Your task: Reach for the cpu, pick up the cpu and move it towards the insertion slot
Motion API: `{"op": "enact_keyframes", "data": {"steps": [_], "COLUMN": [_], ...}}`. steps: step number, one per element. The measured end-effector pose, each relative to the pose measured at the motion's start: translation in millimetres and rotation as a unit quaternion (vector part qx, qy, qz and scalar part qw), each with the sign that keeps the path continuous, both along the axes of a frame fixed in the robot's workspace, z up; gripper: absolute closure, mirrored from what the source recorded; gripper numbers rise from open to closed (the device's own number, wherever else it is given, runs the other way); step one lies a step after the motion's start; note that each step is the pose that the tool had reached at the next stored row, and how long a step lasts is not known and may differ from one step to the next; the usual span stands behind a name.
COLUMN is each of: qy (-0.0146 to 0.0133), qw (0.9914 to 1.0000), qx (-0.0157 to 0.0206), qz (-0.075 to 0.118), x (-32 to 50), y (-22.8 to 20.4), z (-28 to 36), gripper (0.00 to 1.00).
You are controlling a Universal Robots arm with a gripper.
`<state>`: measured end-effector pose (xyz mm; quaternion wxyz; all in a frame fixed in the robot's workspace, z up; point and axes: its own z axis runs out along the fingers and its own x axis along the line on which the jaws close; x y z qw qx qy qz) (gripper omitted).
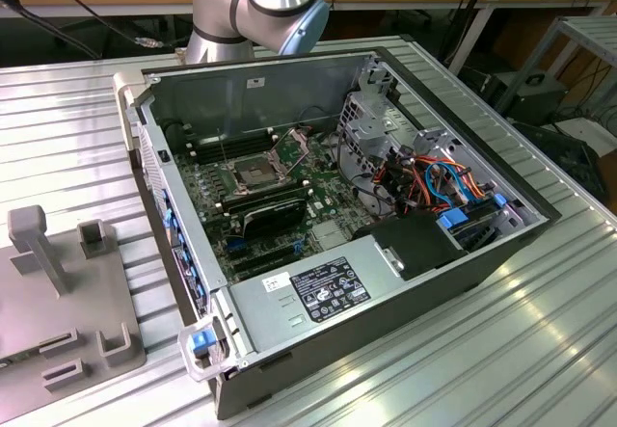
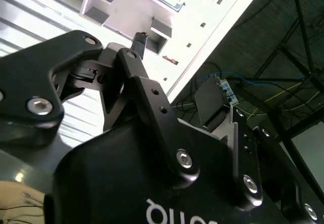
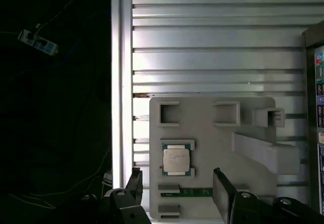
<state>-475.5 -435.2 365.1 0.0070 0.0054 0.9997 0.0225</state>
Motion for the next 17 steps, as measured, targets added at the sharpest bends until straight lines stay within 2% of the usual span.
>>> {"op": "enact_keyframes", "data": {"steps": [4, 6, 8, 17], "qy": [0.0017, 0.0029, 0.0043, 0.0058], "qw": [1.00000, 1.00000, 0.99999, 0.99998], "qx": [0.0000, -0.0002, -0.0002, -0.0013], "qz": [0.000, 0.000, 0.000, 0.000], "x": [0.0, 0.1, 0.5, 0.5], "y": [-5.7, -5.8, -6.0, -6.0], "z": [-6.5, -10.2, -17.1, -27.9], "gripper": [0.34, 0.34, 0.34, 0.34]}}
